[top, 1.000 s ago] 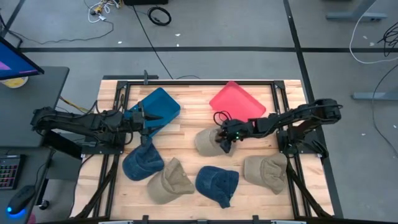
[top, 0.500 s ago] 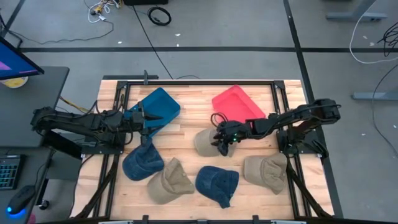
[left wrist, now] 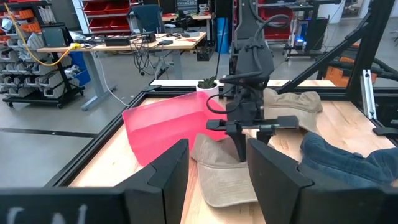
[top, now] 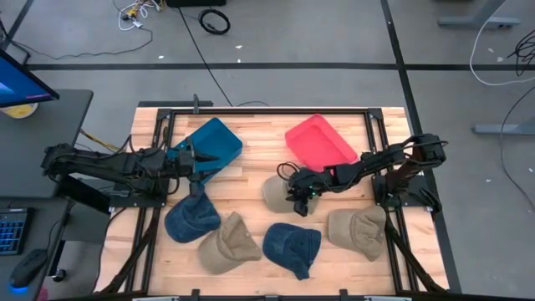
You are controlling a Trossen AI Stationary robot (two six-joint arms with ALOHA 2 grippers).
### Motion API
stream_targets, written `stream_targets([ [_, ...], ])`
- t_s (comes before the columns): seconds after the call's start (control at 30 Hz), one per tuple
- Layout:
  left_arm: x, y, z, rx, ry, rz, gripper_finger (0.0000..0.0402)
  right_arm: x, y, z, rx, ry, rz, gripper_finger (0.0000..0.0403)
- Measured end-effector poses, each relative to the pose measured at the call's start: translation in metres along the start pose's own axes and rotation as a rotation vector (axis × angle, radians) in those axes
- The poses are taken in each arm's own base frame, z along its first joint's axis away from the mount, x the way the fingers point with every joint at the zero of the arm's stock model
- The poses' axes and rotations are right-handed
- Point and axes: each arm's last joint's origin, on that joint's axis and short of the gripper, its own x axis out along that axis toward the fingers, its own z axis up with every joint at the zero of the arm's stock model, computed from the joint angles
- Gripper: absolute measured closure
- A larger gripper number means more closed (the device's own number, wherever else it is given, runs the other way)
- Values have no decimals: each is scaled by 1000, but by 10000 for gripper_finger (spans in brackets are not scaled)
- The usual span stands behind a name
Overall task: Pick & Place hat
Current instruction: Put the top brown cap into the red bin
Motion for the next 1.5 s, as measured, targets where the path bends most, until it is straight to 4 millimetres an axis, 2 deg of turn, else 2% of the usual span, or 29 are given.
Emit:
stream_targets([
  [0.13,0,0,0,0,0,0,236,-1,0,-1,-57,10,-2,387],
  [0.33,0,0,0,0,1,0,236,-3,3,8,-91,62,-18,394],
  [0.57,0,0,0,2,4,0,236,-23,18,48,-189,221,-87,400],
  [0.7,0,0,-2,7,19,0,236,-48,27,78,-275,293,-168,401],
  [0.83,0,0,-3,10,30,0,236,-82,36,108,-497,345,-226,402],
  [1.0,0,0,-4,13,38,0,236,-132,35,129,-695,395,-314,402],
  [1.13,0,0,-5,15,46,0,236,-171,23,129,-876,434,-333,403],
  [1.27,0,0,-6,19,55,-1,236,-199,7,121,-1094,516,-292,403],
  [1.37,0,0,-6,21,61,-1,236,-212,-10,117,-1137,603,-277,403],
  [1.5,0,0,-7,25,74,-1,236,-217,-28,116,-1131,656,-240,403],
])
